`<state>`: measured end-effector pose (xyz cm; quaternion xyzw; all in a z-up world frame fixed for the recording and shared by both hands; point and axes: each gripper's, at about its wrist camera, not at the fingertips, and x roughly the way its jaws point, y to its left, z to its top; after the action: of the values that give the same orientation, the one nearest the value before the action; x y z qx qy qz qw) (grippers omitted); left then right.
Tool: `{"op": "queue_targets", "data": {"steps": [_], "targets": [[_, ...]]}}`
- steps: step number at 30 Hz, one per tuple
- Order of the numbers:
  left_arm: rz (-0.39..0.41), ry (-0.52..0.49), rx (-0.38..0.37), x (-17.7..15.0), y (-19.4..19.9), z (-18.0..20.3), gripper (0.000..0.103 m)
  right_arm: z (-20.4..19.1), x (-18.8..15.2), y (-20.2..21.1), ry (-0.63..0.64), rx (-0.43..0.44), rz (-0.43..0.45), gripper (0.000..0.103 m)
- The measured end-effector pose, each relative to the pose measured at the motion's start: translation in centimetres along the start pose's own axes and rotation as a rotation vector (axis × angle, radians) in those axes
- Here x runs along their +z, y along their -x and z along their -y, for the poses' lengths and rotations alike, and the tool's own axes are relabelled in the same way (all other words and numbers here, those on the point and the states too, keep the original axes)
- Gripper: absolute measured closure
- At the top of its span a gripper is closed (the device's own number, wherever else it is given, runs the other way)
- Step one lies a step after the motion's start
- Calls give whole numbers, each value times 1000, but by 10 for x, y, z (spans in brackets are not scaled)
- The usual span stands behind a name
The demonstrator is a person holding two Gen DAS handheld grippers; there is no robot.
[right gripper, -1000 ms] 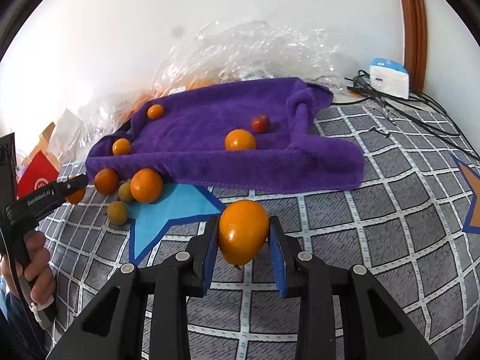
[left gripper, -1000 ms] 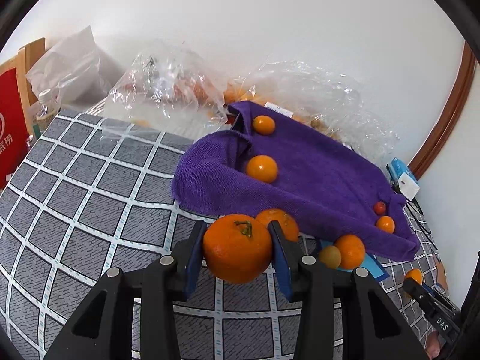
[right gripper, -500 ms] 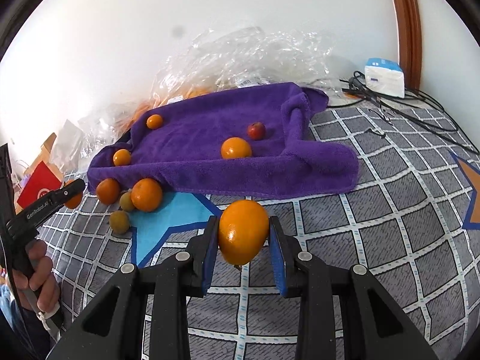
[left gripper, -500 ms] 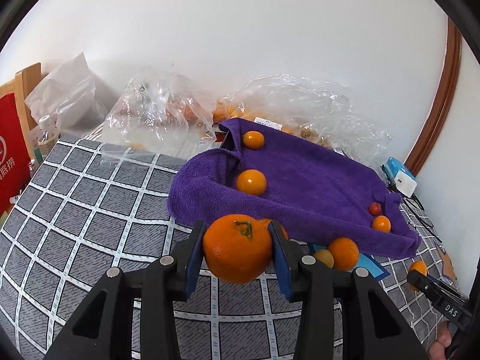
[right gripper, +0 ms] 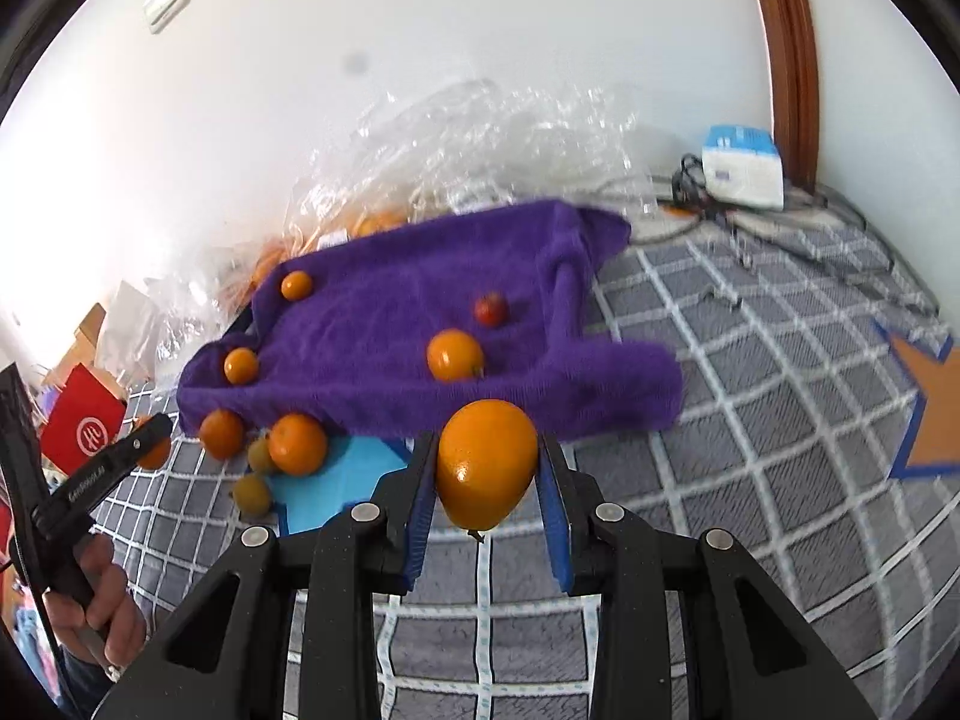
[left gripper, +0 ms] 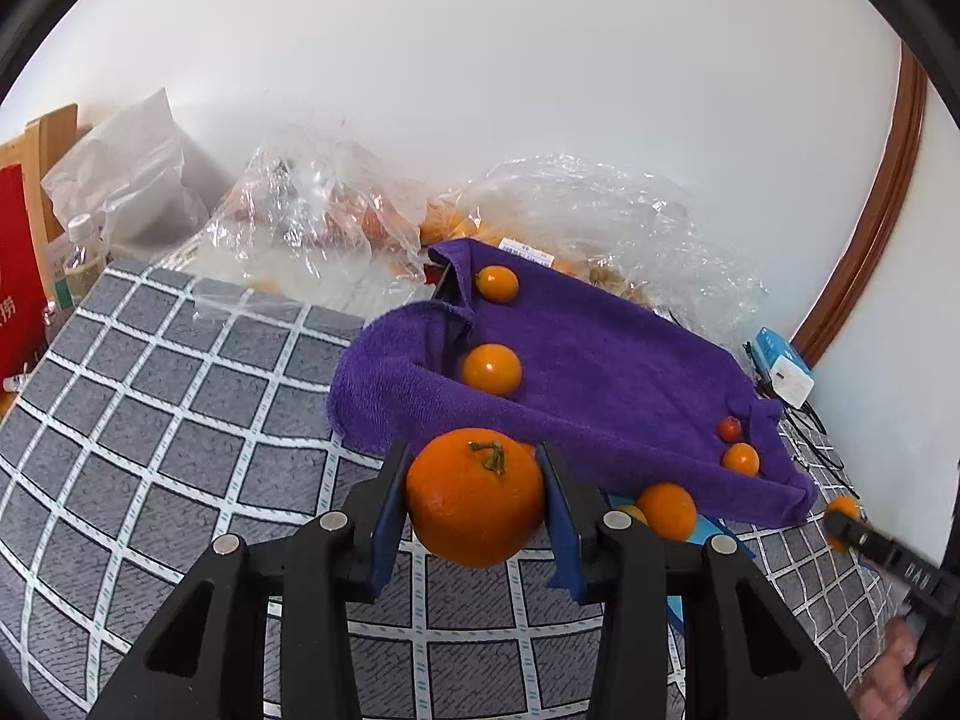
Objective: Organize fruits
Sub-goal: 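Lift both held oranges and carry them toward the purple towel, then lower both oranges onto the purple towel and open both grippers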
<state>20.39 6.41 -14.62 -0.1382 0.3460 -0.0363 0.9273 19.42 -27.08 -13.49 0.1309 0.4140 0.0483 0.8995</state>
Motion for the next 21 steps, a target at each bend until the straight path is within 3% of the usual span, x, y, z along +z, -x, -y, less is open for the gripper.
{"op": "queue_targets", "data": {"steps": [5, 9, 21], "targets": [[5, -35, 27, 8, 4, 6, 64, -9, 33, 13, 22, 6, 48, 71], [11, -29, -10, 26, 20, 10, 64, -14, 62, 19, 37, 2, 78, 71], [115, -40, 16, 125, 49, 32, 64, -42, 141, 12, 70, 23, 154, 71]]}}
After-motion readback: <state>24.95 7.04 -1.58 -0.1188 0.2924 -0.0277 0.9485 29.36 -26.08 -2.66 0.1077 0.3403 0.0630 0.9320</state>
